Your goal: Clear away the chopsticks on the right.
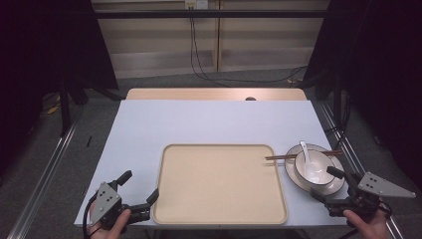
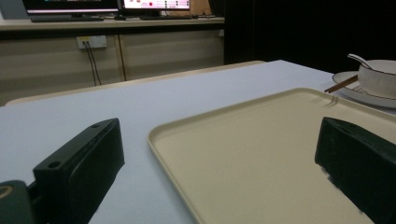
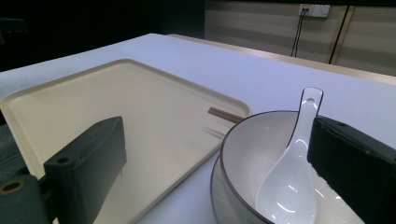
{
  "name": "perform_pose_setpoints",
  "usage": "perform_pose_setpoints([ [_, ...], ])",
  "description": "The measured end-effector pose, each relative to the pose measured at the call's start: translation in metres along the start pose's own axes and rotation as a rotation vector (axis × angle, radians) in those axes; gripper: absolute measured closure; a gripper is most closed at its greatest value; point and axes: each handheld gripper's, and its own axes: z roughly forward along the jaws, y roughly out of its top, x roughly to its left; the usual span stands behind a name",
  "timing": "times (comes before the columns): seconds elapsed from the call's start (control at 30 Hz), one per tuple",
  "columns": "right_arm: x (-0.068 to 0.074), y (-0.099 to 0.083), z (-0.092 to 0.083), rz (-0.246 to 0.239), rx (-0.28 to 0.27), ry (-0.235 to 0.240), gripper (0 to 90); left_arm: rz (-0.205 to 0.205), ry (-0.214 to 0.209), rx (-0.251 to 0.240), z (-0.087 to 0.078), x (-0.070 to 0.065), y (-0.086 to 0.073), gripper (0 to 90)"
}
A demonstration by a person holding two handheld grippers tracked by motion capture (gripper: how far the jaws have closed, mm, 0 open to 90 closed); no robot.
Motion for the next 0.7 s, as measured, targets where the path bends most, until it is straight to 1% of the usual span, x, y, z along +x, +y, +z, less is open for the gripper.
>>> perform_pose_setpoints([
  [0.03,0.0,0.0,0.0,0.0,0.0,0.0,4.2,0.004,0.001,0.001,0.0,0.0,0.0,1.1],
  [0.1,0.0,0.0,0.0,0.002,0.001,0.002,4.2,-0.01,0.005,0.005,0.0,0.001,-0.001,1.0],
  [0.17,0.0,0.0,0.0,0.01,0.009,0.005,4.2,-0.002,0.003,0.012,0.001,0.003,-0.001,0.7],
  [0.2,-0.001,0.0,0.001,0.007,0.008,0.005,4.2,-0.013,0.006,0.014,0.002,0.003,-0.001,0.7],
  [0.23,-0.001,0.0,0.0,0.008,0.009,0.005,4.3,-0.016,0.01,0.017,0.002,0.002,-0.001,0.8],
  [0.3,-0.001,0.0,0.0,0.015,0.019,0.011,4.5,-0.011,0.016,0.027,0.001,0.003,-0.002,0.9],
  [0.33,-0.002,0.0,-0.001,0.009,0.02,0.019,6.7,-0.009,0.014,0.028,0.001,0.003,-0.002,1.0],
  [0.37,-0.002,0.0,-0.001,0.009,0.02,0.019,6.7,-0.007,0.016,0.029,0.001,0.004,-0.002,1.0],
  [0.43,-0.003,0.001,-0.002,0.017,0.018,0.018,7.2,-0.002,0.031,0.043,0.0,0.004,-0.002,1.3],
  [0.5,-0.004,0.002,-0.005,0.007,0.022,0.017,12.2,-0.011,0.026,0.046,-0.002,0.006,-0.003,1.3],
  [0.53,-0.006,0.003,-0.007,0.0,0.025,0.017,12.0,-0.007,0.031,0.046,-0.002,0.007,-0.003,1.3],
  [0.57,-0.006,0.003,-0.007,0.005,0.031,0.018,11.6,-0.008,0.04,0.05,-0.002,0.008,-0.003,1.3],
  [0.6,-0.01,0.004,-0.01,-0.003,0.052,0.017,11.8,-0.005,0.044,0.058,-0.002,0.008,-0.003,1.3],
  [0.67,-0.012,0.005,-0.011,-0.009,0.06,0.014,12.0,0.0,0.044,0.062,-0.002,0.009,-0.003,1.3],
  [0.7,-0.016,0.007,-0.012,-0.004,0.069,0.021,13.9,0.001,0.045,0.064,-0.002,0.008,-0.004,1.3],
])
